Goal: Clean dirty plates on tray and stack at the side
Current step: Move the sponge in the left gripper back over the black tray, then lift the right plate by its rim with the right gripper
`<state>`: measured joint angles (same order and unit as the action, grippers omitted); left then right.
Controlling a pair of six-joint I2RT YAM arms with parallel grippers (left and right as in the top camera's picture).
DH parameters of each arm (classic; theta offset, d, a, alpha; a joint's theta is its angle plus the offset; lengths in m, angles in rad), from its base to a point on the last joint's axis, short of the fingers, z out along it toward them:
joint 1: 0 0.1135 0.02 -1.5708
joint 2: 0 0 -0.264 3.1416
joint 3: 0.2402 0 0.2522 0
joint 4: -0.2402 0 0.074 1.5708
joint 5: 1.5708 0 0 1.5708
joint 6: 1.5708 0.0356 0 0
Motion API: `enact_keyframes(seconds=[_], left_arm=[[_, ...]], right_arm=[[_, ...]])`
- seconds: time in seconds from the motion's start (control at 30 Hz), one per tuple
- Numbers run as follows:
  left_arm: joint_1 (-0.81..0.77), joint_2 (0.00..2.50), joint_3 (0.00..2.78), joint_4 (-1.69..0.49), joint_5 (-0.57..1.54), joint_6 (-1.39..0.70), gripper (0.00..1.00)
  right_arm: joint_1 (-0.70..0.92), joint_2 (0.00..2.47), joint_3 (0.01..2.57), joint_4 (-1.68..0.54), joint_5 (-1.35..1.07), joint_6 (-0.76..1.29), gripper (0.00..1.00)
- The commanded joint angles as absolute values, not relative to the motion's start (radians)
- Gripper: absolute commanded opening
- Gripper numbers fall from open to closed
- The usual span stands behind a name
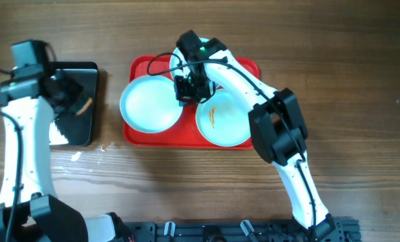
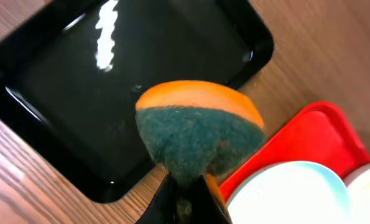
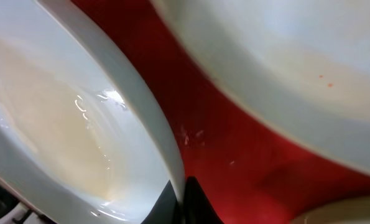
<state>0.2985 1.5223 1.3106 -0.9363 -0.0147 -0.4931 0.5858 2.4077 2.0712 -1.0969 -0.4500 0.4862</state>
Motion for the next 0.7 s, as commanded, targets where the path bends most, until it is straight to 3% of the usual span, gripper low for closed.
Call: enact_keyframes(seconds=[0.0,0.1,0.3,0.43,0.67], left_arm=[[0.398,1.522,1.322,-0.937,0.162,-0.51,0.04],[0.422,1.522,1.322,-0.941,0.168,-0.51,0.04],[0.421,1.522,1.322,-0.952,0.167,-0.51,0.04],[0.421,1.522,1.322,-0.952,0.167,-0.51,0.04],[0.421,1.522,1.319,-0.956,0.167,-0.509,0.04]], right_arm=[[0.588,2.214,2.127,-1.03,-0.487,0.59,0.04],[0.622,2.149,2.127,-0.98,-0.402,0.633,0.04],[0.694,2.13,2.127,-1.121,0.007,0.627,0.04],[0.697,2.13,2.127,-1.147,0.072,0.604,0.04],[0.76,2.13,2.126,-1.244,0.548,0.542,0.04]])
